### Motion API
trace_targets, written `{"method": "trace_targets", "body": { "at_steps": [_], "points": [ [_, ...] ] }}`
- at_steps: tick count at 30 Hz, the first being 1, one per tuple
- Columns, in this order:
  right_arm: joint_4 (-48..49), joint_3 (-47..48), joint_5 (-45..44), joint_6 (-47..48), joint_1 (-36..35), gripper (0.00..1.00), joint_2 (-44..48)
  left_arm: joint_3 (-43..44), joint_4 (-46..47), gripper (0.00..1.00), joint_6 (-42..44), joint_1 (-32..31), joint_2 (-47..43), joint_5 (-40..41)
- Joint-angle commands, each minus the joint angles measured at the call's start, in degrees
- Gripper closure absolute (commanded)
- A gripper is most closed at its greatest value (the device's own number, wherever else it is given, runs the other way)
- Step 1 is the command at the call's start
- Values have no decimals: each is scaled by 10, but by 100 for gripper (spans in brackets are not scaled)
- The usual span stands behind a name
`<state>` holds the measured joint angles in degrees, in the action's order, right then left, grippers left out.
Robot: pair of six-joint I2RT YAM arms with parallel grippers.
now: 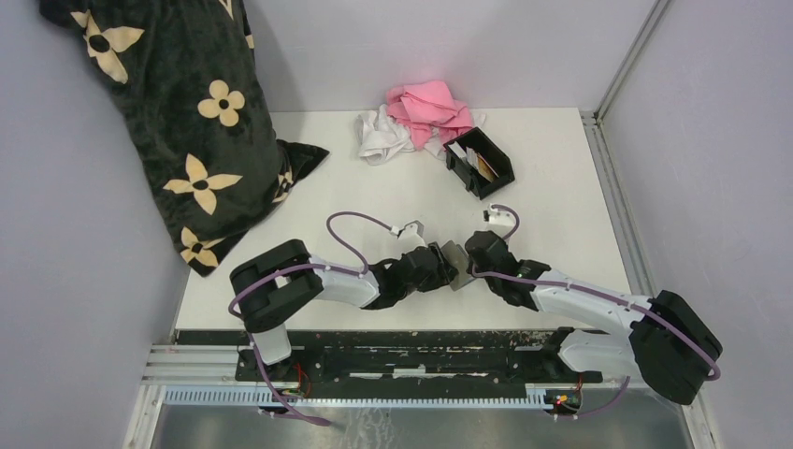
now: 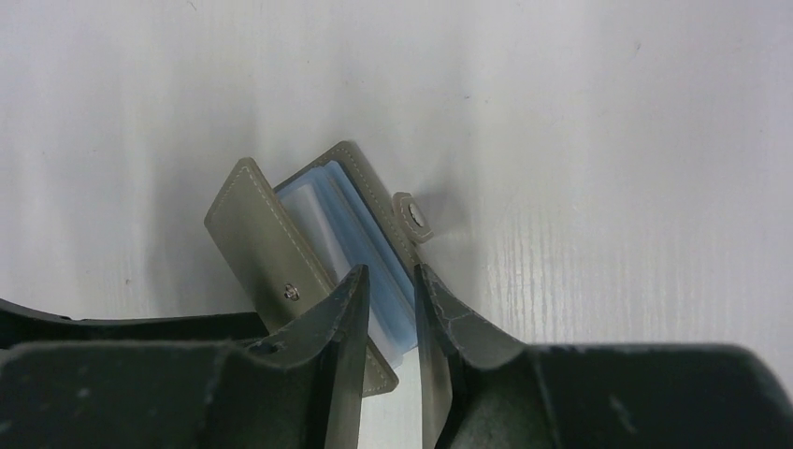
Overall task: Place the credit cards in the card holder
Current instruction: Close the card holder at the center of the board.
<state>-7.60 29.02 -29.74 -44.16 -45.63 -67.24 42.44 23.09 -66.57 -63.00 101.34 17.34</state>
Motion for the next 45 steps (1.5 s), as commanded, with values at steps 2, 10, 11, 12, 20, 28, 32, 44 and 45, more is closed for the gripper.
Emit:
{"method": "trace_targets", "body": {
  "at_steps": [2, 10, 11, 12, 20, 28, 32, 44, 45],
  "points": [
    [-15, 41, -39, 39, 2, 66, 19, 48, -135, 41, 52, -4, -4, 45],
    [-28, 80, -31, 88, 35, 61, -7, 117, -228, 38, 102, 4, 20, 55],
    [-28, 82, -27, 93, 40, 61, -12, 122, -232, 38, 107, 8, 25, 46],
    [-28, 85, -21, 97, 46, 61, -18, 127, -235, 38, 113, 11, 30, 39],
    [-16, 88, 31, 114, 71, 64, -46, 145, -247, 38, 145, 34, 61, -8],
    [-5, 92, 53, 127, 83, 65, -53, 150, -265, 38, 185, 63, 68, -48],
    [-7, 106, 67, 136, 93, 65, -75, 146, -270, 38, 197, 74, 65, -62],
    [6, 141, 107, 156, 120, 68, -120, 154, -280, 38, 213, 89, 71, -79],
    [7, 142, 109, 157, 121, 69, -124, 154, -280, 38, 214, 92, 70, -81]
  ]
}}
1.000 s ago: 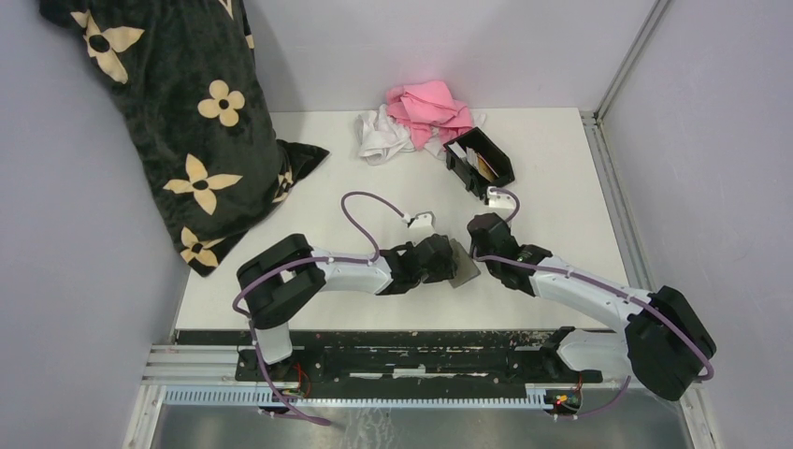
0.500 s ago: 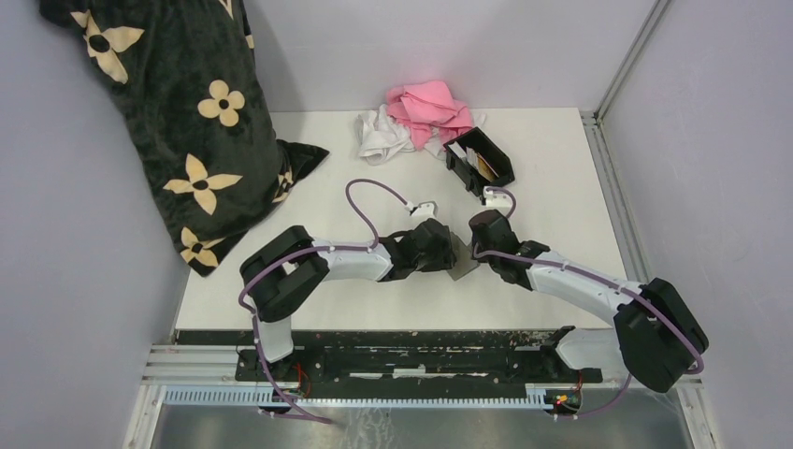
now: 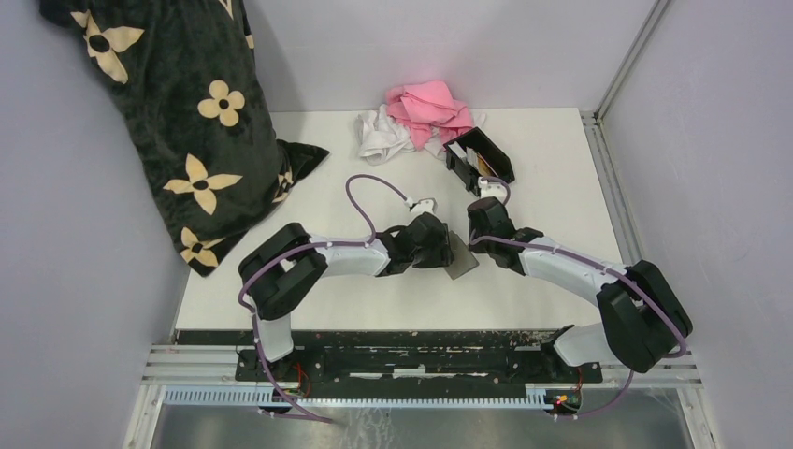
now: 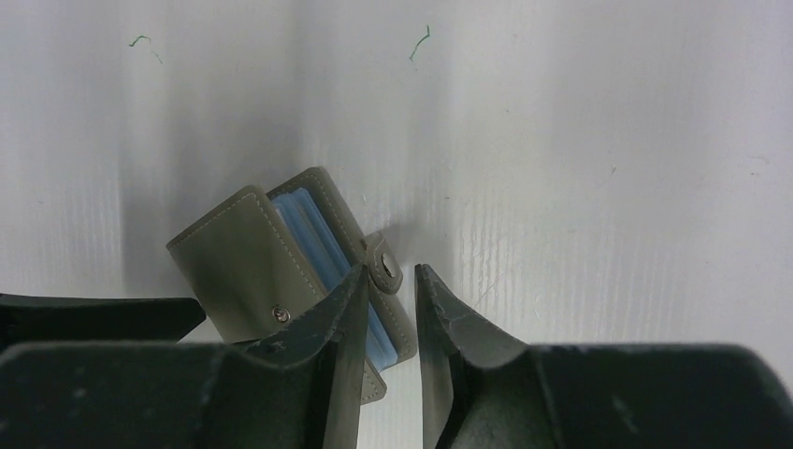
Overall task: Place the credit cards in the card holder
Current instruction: Close the card holder at the center of the board.
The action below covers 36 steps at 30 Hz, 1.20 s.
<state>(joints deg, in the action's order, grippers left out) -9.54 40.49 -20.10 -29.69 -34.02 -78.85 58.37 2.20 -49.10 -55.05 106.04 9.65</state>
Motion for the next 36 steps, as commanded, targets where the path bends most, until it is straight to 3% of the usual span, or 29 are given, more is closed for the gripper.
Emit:
{"method": "trace_targets", "body": {
  "at_steps": [1, 5, 14, 25, 36],
  "points": [
    [27, 29, 15, 14, 6, 72, -11, -5, -71, 38, 41, 13, 23, -4],
    [31, 27, 21, 14, 7, 81, -11, -3, -72, 38, 44, 19, 26, -7],
    [27, 31, 38, 16, 8, 84, -1, 8, -81, 38, 49, 33, 33, -16],
    [28, 33, 83, 15, 8, 99, -9, 63, -117, 38, 55, 36, 65, -10],
    [32, 36, 117, 14, 7, 99, -33, 88, -132, 39, 54, 36, 91, -13]
  ]
}}
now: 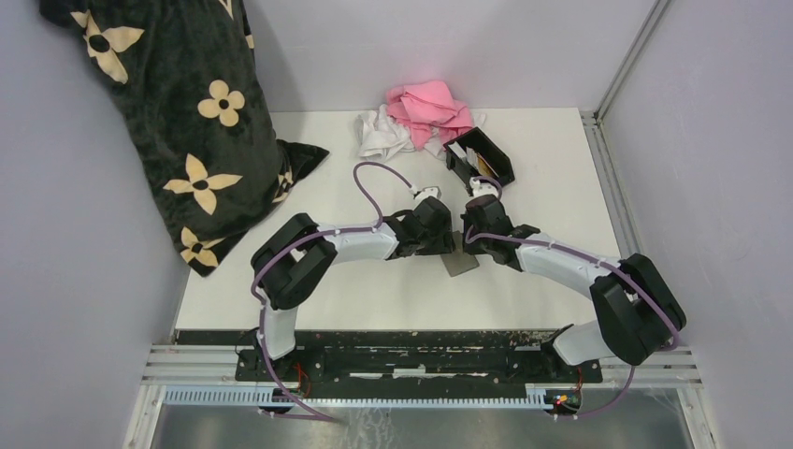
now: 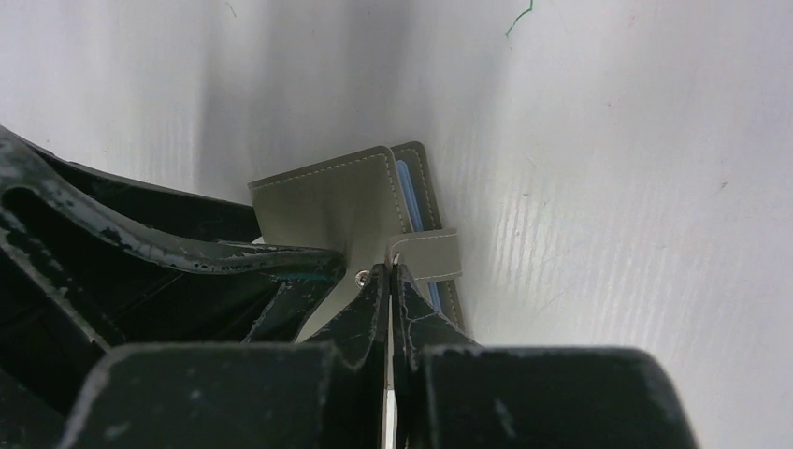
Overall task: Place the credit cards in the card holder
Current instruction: Close the card holder at the center of the board.
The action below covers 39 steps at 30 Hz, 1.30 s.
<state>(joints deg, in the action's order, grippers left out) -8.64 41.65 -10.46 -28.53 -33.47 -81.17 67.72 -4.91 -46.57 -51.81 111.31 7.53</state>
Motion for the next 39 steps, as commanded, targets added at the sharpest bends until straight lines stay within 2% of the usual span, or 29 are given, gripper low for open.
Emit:
{"method": "trace_targets", "body": {
  "at_steps": [1, 25, 39],
  "points": [
    [25, 23, 22, 2, 0, 99, -11, -5, -60, 39, 29, 4, 39, 8],
    [-9, 34, -8, 6, -34, 99, -29, 0, -57, 39, 33, 6, 55, 9],
    [-40, 46, -59, 8, -58, 93, -42, -9, -46, 39, 33, 6, 54, -1]
  ]
}}
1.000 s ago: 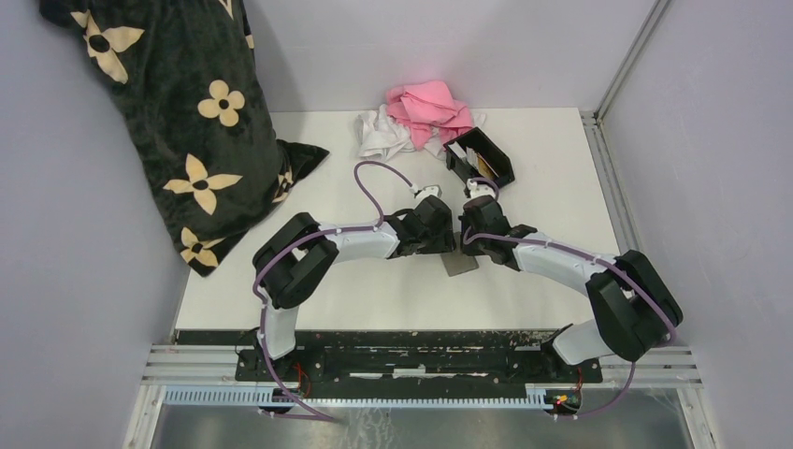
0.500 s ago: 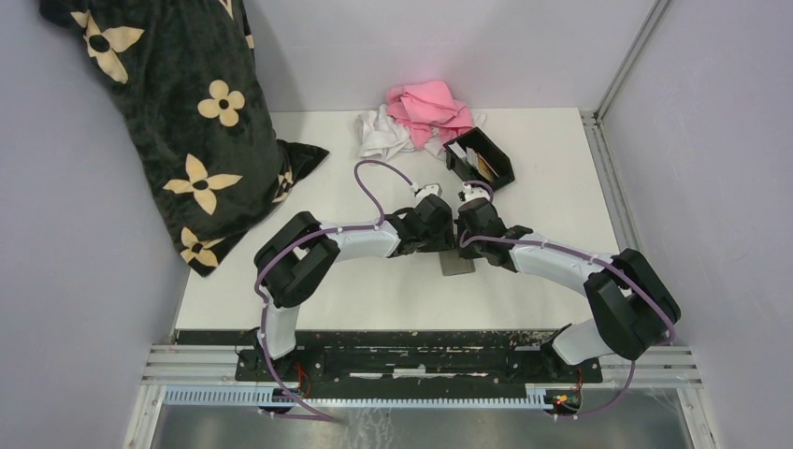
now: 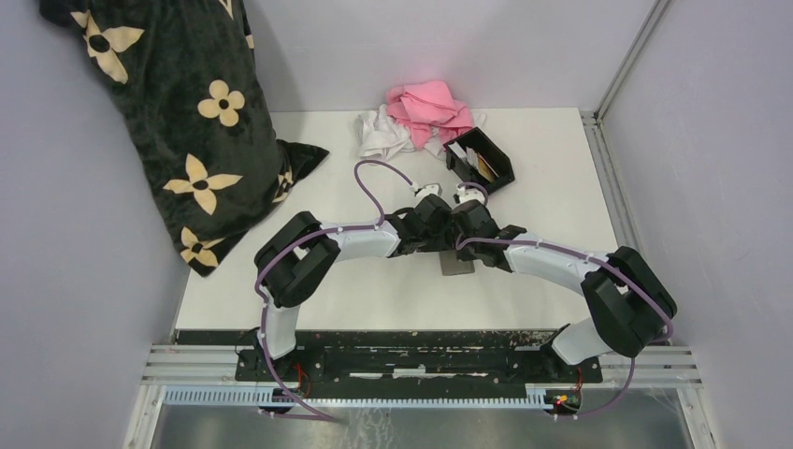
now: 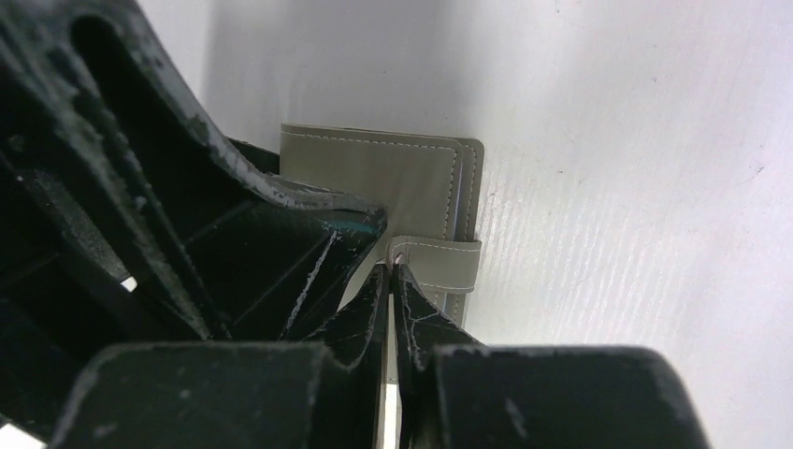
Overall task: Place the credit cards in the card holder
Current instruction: Close the card holder at the center of the board.
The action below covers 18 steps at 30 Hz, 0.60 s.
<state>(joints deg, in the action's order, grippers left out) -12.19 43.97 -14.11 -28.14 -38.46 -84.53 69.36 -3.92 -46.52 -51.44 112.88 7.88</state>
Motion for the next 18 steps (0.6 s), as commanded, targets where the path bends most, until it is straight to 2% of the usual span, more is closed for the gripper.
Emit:
{"method": "trace_targets", "body": {
  "at_steps": [1, 18],
  "points": [
    [-5, 23, -24, 3, -10, 93, -9, -26, -55, 39, 32, 2, 39, -6],
    [-13, 29, -50, -10, -33, 90, -39, -75, -14, 40, 24, 7, 23, -14]
  ]
}}
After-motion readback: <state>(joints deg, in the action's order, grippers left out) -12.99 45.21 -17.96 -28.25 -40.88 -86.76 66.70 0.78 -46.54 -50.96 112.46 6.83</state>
